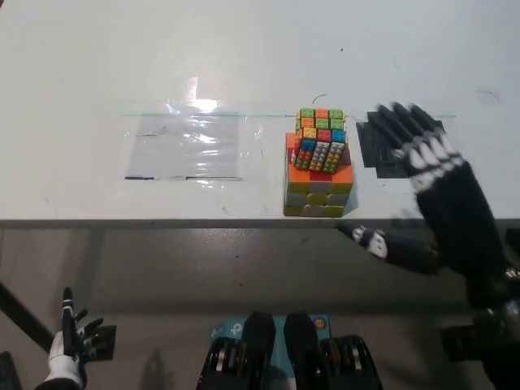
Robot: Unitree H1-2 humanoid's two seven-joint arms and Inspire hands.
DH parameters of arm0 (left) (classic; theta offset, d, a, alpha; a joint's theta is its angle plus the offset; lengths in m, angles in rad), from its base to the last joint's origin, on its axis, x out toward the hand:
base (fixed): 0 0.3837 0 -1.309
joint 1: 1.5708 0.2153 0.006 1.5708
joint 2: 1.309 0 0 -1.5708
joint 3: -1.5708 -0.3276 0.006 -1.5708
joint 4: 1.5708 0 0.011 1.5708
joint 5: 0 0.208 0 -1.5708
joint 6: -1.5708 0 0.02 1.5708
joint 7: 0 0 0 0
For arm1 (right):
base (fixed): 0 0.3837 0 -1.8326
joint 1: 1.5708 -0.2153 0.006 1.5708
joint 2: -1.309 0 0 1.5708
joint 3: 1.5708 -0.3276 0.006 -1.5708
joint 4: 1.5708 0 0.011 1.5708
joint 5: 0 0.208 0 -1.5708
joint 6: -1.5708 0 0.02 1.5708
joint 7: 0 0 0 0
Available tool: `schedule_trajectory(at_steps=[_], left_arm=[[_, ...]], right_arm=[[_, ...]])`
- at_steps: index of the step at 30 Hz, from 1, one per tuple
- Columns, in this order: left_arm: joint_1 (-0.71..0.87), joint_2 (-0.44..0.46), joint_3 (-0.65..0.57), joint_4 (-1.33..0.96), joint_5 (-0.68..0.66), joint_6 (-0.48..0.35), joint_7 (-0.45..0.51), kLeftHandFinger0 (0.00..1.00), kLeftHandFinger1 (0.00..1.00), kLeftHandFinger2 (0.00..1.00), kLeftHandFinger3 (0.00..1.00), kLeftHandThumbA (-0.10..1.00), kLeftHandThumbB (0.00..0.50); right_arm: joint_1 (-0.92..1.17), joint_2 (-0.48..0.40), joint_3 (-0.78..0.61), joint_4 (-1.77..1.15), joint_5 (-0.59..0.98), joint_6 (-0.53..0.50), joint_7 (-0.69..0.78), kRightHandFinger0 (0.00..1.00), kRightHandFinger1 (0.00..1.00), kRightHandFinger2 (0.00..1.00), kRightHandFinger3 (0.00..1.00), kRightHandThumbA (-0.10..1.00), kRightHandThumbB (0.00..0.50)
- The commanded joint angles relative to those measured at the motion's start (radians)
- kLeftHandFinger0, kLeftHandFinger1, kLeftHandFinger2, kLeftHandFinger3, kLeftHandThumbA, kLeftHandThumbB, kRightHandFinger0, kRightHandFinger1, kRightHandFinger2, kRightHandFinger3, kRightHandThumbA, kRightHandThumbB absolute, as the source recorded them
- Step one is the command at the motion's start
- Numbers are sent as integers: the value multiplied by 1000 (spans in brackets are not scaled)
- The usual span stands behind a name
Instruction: The robot uses its right hand to pick up the small cube kept on the middle on the desk and place it on the bigger cube kept next to it
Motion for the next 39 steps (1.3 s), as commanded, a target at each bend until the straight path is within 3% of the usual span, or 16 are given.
schedule_trajectory(at_steps=[1,7,9,12,14,16,19,21,23,25,27,29,33,34,35,39], left_arm=[[-1,6,2,-35,-8,24,-7,718,707,811,933,1000,142],[-1,4,10,-31,-15,17,0,631,616,741,880,1000,154],[4,3,10,-37,-19,9,-10,683,645,737,850,1000,142],[0,4,9,-15,-20,-5,-14,664,632,738,862,1000,152],[-5,3,6,-3,-16,-22,-11,652,626,731,853,1000,155],[-4,2,8,-6,-21,-19,-12,688,665,744,840,1000,155],[6,4,-11,-19,-1,-3,-6,698,674,759,864,1000,153],[5,0,-5,-24,-8,9,7,670,619,740,865,1000,160],[21,-8,5,-41,-27,9,-9,703,645,766,896,1000,140],[23,-13,8,-38,-16,15,24,614,558,701,832,1000,169],[28,-14,4,-25,-16,-11,7,657,629,721,834,1000,158],[29,-11,-4,-22,-10,-9,0,668,644,738,852,1000,155],[62,-16,-3,-39,-18,-10,-16,672,661,768,899,1000,172],[63,-18,1,-45,-19,-4,-9,674,639,741,868,1000,174],[71,-16,-9,-59,-14,-2,-22,711,692,781,916,1000,148],[95,-27,-7,-61,-12,-11,-7,680,679,778,903,1000,141]], right_arm=[[77,33,-69,1,48,43,-33,1000,1000,1000,1000,902,324],[150,106,-143,178,24,24,-142,1000,1000,1000,1000,821,261],[158,125,-160,268,43,4,-171,1000,1000,1000,1000,809,247],[148,146,-178,374,78,-32,-205,1000,1000,1000,1000,729,231],[130,163,-192,448,118,-49,-214,1000,1000,1000,1000,744,252],[117,172,-200,497,130,-66,-234,1000,1000,1000,1000,680,231],[110,188,-213,562,157,-81,-253,1000,1000,1000,1000,716,236],[100,196,-223,606,187,-101,-262,1000,1000,1000,1000,692,226],[105,211,-240,634,233,-96,-251,1000,1000,1000,1000,678,228],[104,222,-257,662,264,-101,-250,1000,1000,1000,1000,668,214],[110,233,-275,663,299,-85,-238,1000,1000,1000,1000,624,180],[108,239,-291,682,335,-83,-227,1000,1000,1000,1000,704,183],[128,254,-325,697,447,-76,-176,1000,1000,1000,1000,678,177],[127,264,-340,694,469,-41,-169,1000,1000,1000,1000,710,203],[124,272,-357,702,495,-15,-161,1000,1000,1000,1000,759,192],[142,276,-379,693,518,21,-152,1000,1000,1000,1000,754,134]])
